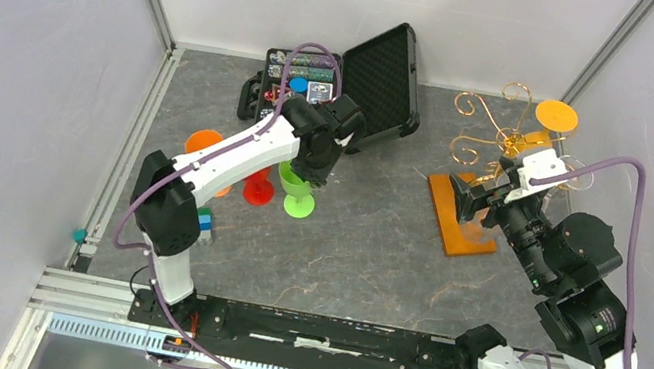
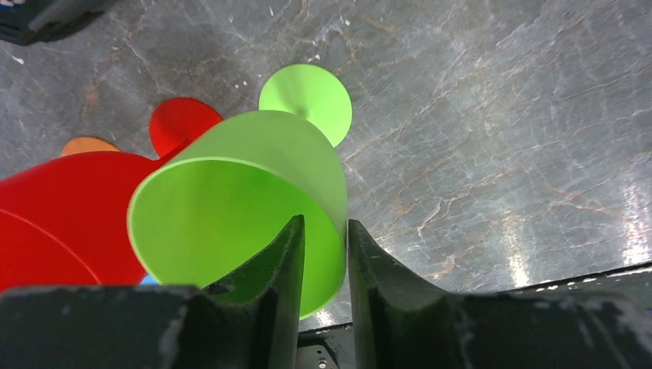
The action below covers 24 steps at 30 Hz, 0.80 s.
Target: Take the wine glass off the wine glass rack
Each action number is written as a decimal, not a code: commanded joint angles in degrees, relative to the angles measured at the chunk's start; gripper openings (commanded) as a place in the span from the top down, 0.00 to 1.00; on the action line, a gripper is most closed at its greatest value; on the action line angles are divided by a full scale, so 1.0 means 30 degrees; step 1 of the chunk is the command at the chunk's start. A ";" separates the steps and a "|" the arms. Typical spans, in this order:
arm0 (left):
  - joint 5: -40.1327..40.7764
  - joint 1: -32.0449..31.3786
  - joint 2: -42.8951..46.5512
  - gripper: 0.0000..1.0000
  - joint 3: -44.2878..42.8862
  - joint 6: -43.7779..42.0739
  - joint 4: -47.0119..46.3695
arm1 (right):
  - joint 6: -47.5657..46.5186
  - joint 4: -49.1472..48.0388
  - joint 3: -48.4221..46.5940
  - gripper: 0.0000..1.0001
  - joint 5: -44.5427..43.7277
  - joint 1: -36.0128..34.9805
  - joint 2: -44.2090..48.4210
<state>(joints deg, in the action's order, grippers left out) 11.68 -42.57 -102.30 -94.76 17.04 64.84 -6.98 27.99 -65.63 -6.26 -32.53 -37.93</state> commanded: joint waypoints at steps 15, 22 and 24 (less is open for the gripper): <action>-0.1649 -0.0049 0.5099 0.20 -0.1538 -0.1372 -0.3589 | -0.1573 0.3932 -0.4392 0.12 -0.3574 -0.0085 -0.1162; -0.4652 -0.0050 0.8324 0.00 0.1984 -0.0525 -0.9131 | -0.2459 0.6540 -0.5244 0.12 -0.6354 -0.0083 -0.1530; -0.5538 -0.0050 0.9002 0.00 0.2803 -0.0087 -1.0609 | -0.2513 0.6767 -0.4990 0.12 -0.7275 -0.0098 -0.1301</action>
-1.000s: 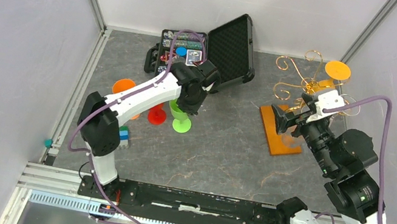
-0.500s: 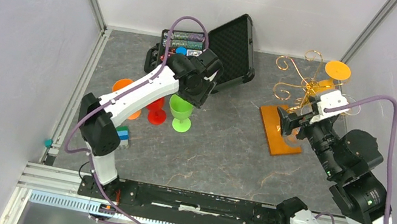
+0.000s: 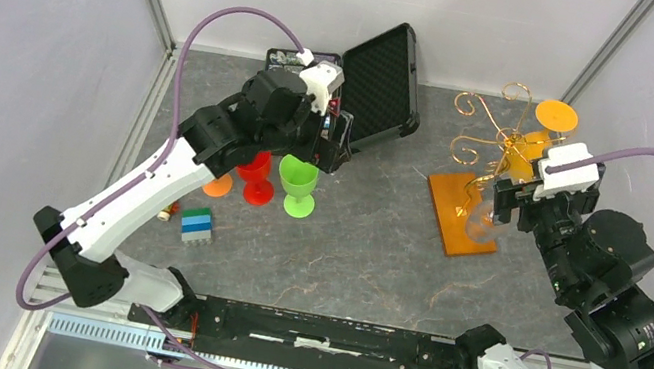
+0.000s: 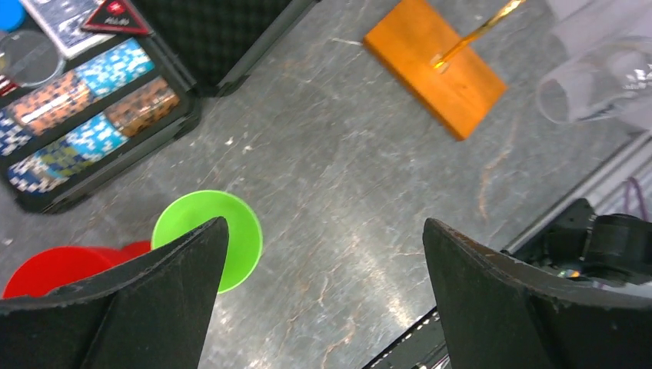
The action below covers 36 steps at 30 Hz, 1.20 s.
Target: Take the wine glass off the wine glass rack
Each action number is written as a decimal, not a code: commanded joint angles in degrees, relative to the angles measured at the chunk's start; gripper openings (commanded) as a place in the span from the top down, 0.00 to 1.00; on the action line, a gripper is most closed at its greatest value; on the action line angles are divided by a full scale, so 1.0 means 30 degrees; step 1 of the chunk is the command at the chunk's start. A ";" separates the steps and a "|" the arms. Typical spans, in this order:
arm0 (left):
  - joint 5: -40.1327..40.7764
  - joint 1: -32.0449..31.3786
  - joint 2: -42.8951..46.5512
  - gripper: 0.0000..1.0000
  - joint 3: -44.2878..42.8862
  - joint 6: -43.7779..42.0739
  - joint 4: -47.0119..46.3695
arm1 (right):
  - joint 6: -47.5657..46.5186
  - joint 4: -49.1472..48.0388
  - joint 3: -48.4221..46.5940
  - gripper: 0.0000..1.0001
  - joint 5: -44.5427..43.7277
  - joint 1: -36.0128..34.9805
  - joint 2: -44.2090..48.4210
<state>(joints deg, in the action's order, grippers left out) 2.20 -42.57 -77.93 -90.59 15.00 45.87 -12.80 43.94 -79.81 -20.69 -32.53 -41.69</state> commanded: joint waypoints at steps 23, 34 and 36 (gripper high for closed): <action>-0.4616 -0.0049 0.1722 0.00 0.4133 0.2446 -0.9297 | 0.7942 0.1312 -0.4190 0.07 -0.4937 -0.0939 -0.2567; -0.6184 -0.0042 0.1645 0.00 0.3963 0.3114 -1.0760 | 0.7255 0.1772 -0.9021 0.06 0.2479 0.1164 -0.8276; -0.6124 -0.0049 0.1812 0.00 0.4002 0.3114 -1.0832 | 0.7511 0.1333 -0.8984 0.08 0.6270 0.3409 -0.9167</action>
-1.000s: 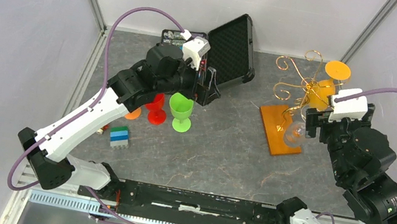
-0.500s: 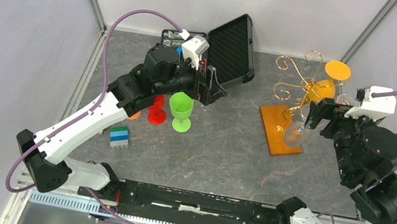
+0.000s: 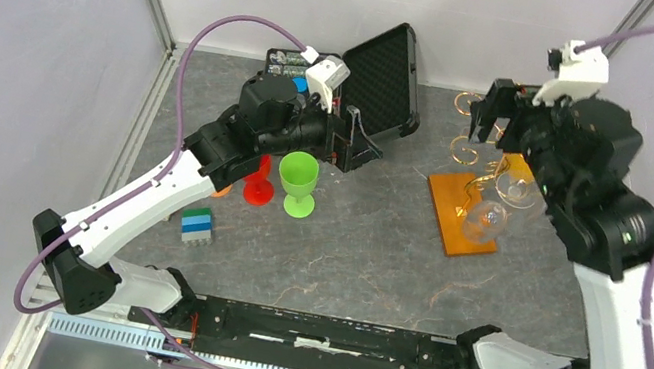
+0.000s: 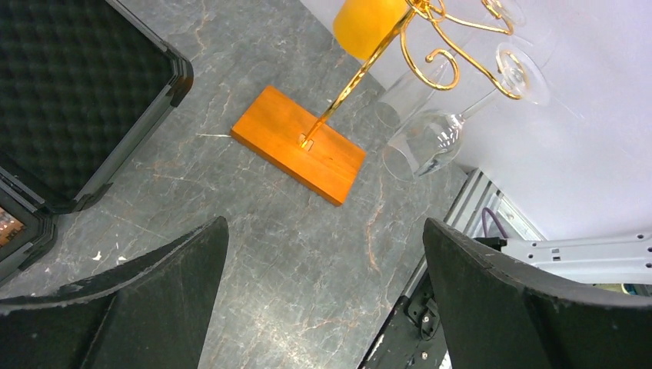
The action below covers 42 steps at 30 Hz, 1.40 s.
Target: Take the wine glass off the wine glass rack
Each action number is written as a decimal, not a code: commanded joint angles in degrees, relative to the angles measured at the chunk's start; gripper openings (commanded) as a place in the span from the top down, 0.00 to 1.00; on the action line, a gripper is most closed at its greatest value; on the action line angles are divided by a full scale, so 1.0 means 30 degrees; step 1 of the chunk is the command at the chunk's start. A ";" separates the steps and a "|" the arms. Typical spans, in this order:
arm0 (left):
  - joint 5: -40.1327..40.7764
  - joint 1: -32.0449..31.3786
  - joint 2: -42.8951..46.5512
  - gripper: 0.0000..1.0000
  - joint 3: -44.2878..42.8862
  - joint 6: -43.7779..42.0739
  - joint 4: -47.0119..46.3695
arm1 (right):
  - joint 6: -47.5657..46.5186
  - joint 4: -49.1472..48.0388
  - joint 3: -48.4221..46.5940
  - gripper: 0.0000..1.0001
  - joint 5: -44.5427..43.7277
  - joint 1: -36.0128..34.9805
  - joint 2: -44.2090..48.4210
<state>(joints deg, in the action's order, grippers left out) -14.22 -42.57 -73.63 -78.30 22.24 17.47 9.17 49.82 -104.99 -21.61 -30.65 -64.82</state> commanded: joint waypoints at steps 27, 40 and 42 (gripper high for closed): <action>-0.0768 -0.0020 0.1306 0.00 0.0788 0.0291 -0.1196 | 0.9139 -0.3741 1.0122 0.18 0.8840 1.2882 0.7708; -0.0575 -0.0025 0.1679 0.00 0.1242 0.0176 -0.1313 | 1.0466 -0.3064 1.2744 0.15 0.6888 1.2884 0.9473; -0.0545 -0.0020 0.1716 0.00 0.1264 0.0165 -0.1328 | 1.0633 -0.3246 1.3183 0.18 0.7046 1.2877 0.9636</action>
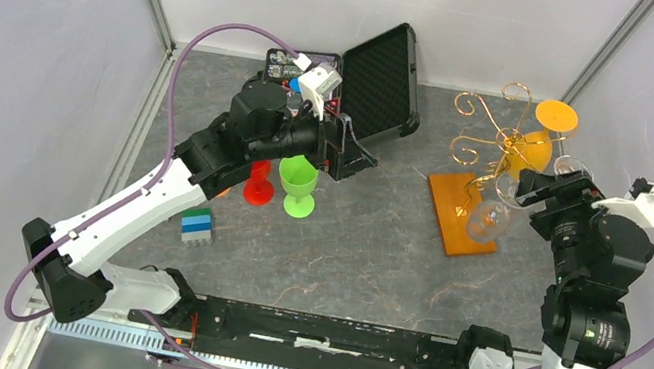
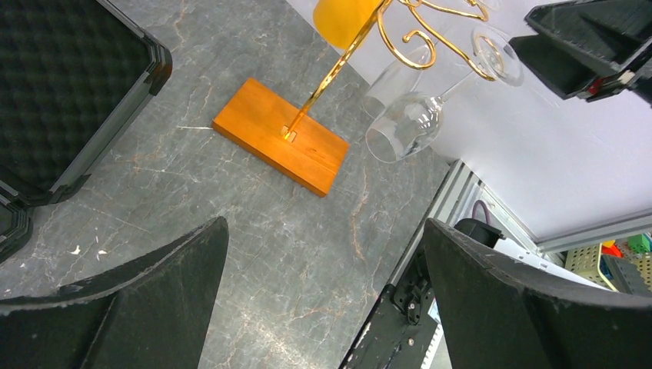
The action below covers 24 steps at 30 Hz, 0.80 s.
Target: Take the wine glass off the wine glass rack
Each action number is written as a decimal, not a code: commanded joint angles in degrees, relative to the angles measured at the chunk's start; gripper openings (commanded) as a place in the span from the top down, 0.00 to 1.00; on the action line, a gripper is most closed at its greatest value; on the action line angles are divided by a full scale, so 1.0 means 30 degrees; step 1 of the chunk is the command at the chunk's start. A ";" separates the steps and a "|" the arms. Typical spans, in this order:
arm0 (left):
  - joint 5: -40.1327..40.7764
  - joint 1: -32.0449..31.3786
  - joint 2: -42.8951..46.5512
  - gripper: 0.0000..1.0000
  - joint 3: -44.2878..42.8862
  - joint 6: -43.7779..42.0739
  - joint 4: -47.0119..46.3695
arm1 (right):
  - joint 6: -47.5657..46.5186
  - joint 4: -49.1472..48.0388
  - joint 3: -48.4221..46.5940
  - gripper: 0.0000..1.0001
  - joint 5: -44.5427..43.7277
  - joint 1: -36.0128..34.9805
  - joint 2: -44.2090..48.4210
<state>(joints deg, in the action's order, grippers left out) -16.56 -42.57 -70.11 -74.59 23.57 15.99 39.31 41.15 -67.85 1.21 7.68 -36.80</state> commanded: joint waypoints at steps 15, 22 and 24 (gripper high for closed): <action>0.0126 -0.0019 0.0562 0.00 0.0340 -0.0094 -0.1052 | 0.2160 -0.1762 0.2954 0.55 -0.1052 0.0105 0.1627; 0.0254 -0.0015 0.0574 0.00 0.0307 -0.0065 -0.1082 | 0.2362 -0.1908 0.2643 0.73 -0.0765 0.0105 0.1554; 0.0320 0.0008 0.0568 0.00 0.0285 -0.0068 -0.1082 | 0.2429 -0.1952 0.2485 0.77 -0.0626 0.0101 0.1509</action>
<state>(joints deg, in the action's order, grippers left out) -16.51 -42.57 -69.78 -73.65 23.57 15.66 45.67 37.10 -59.20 -0.27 7.68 -32.18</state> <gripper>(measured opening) 0.994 0.260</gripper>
